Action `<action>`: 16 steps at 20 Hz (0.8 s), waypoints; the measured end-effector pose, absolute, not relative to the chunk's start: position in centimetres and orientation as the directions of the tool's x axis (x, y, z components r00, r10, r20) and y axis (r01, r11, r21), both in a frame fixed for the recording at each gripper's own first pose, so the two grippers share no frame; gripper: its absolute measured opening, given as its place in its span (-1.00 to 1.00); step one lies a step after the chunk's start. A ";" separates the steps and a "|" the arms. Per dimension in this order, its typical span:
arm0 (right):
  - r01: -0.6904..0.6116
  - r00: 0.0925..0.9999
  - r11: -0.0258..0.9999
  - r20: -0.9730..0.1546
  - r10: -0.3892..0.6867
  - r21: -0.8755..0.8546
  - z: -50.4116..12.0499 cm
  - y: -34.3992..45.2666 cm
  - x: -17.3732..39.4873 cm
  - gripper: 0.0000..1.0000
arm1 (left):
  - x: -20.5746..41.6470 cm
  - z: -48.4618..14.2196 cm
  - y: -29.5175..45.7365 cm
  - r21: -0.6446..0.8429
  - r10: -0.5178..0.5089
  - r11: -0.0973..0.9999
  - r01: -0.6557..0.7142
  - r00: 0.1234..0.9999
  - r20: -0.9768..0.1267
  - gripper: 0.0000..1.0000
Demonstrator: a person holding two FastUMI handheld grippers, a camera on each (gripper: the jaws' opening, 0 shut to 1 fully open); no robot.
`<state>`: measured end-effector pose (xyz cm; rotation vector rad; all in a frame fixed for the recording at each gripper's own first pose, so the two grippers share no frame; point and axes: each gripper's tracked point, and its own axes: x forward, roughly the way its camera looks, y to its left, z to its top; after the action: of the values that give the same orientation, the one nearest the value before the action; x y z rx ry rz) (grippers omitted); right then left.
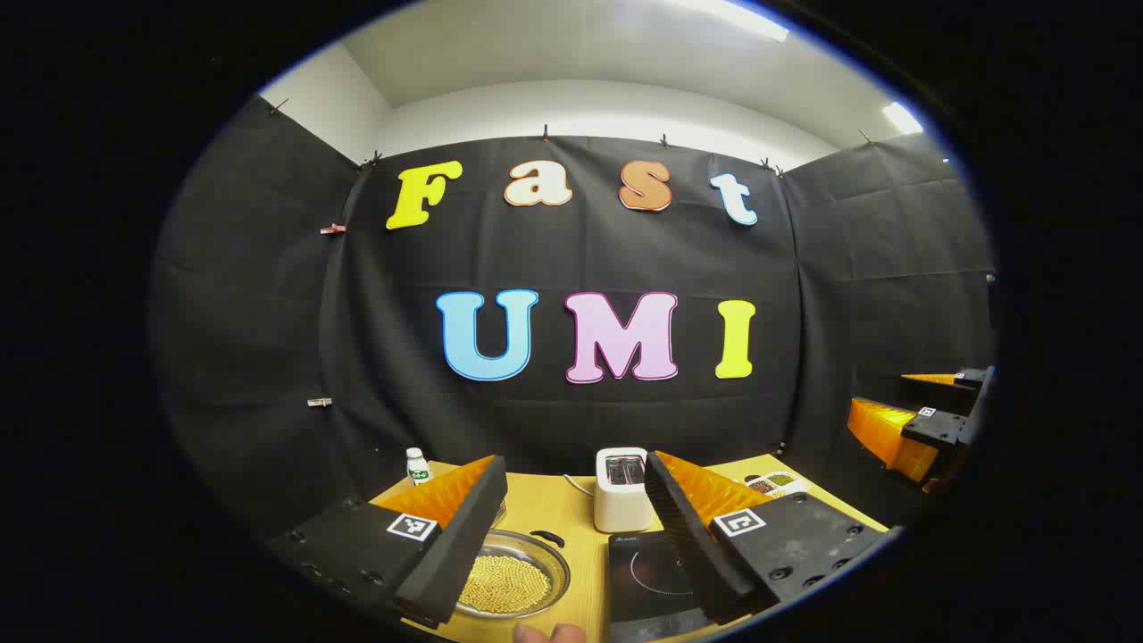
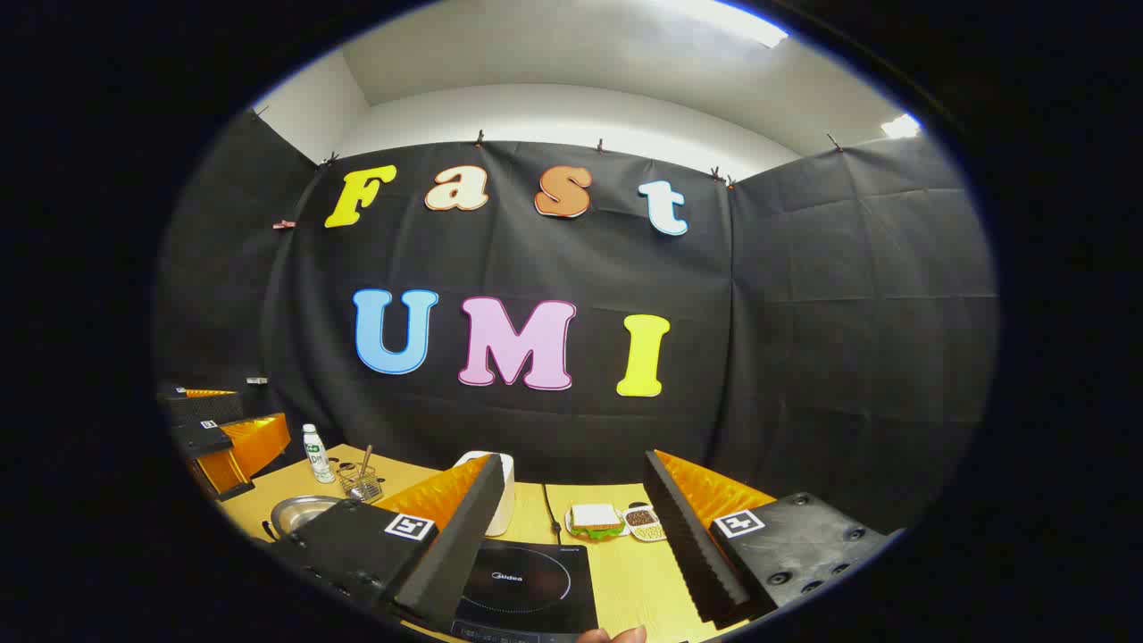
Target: First push the handle of the pot to place it horizontally, then grasp the pot with both hands and set it on the induction cooktop.
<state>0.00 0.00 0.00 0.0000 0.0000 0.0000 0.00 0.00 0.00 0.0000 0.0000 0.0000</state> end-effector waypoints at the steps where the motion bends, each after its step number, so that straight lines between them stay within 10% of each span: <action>1: 0.000 1.000 1.000 -0.002 0.000 0.003 0.0 0.0 0.0 0.95 | -0.1 0.0 -0.1 0.002 -0.001 1.000 0.001 1.000 0.002 0.93; 16: 0.011 1.000 1.000 0.001 -0.011 0.010 0.1 -0.6 0.1 0.95 | 0.0 0.2 -0.8 0.008 -0.006 1.000 0.006 1.000 0.009 0.93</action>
<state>0.12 -0.59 0.05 0.0101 -0.0006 -0.0111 0.00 -0.79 0.19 0.0083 -0.0089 -0.0057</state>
